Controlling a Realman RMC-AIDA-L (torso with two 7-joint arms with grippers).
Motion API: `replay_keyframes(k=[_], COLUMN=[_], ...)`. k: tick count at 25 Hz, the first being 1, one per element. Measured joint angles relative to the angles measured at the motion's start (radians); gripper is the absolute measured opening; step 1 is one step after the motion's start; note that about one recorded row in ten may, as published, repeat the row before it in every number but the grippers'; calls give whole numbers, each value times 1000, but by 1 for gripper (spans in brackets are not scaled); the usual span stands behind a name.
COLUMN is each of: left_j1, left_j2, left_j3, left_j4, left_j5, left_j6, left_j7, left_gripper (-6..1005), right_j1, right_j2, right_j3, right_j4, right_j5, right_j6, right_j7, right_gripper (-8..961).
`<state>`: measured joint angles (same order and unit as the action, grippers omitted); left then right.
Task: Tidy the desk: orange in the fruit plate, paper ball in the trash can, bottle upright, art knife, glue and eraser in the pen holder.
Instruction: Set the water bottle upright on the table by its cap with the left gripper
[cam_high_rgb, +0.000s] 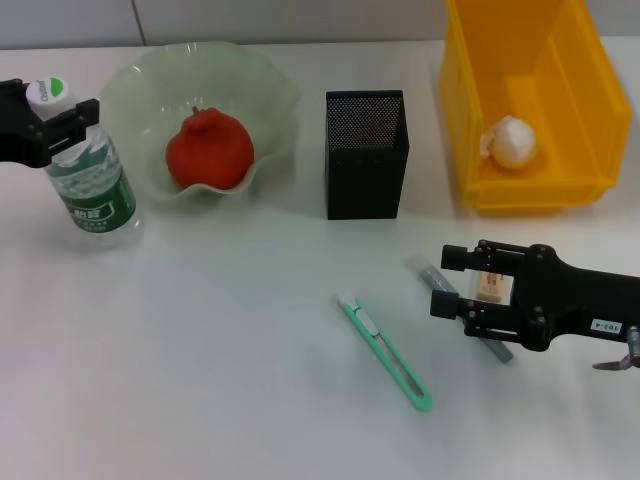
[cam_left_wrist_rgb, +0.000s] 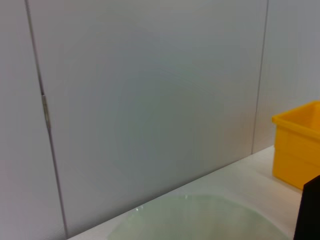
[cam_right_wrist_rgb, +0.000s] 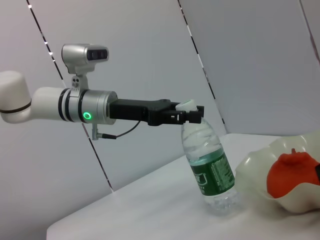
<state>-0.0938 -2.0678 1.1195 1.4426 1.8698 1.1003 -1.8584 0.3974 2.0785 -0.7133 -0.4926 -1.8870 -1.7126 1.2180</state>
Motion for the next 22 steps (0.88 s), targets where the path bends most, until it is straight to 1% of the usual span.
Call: replay_keyframes(k=[8,22], left_j1=[-4,-36], left_j2=[-3,-3], left_j3=[-3,-3], left_j4=[-34,-106], left_j5=[-5,-15], left_j6=[-17,-71], left_j7=[28,28], left_gripper=[483,487], right_j1=[0,9], right_j2=[0,0], right_j3=[0,0], right_j4=[0,0], right_j5=[3,1], right_j6=[1,1], right_j7=[0,0], right_gripper=[678,677])
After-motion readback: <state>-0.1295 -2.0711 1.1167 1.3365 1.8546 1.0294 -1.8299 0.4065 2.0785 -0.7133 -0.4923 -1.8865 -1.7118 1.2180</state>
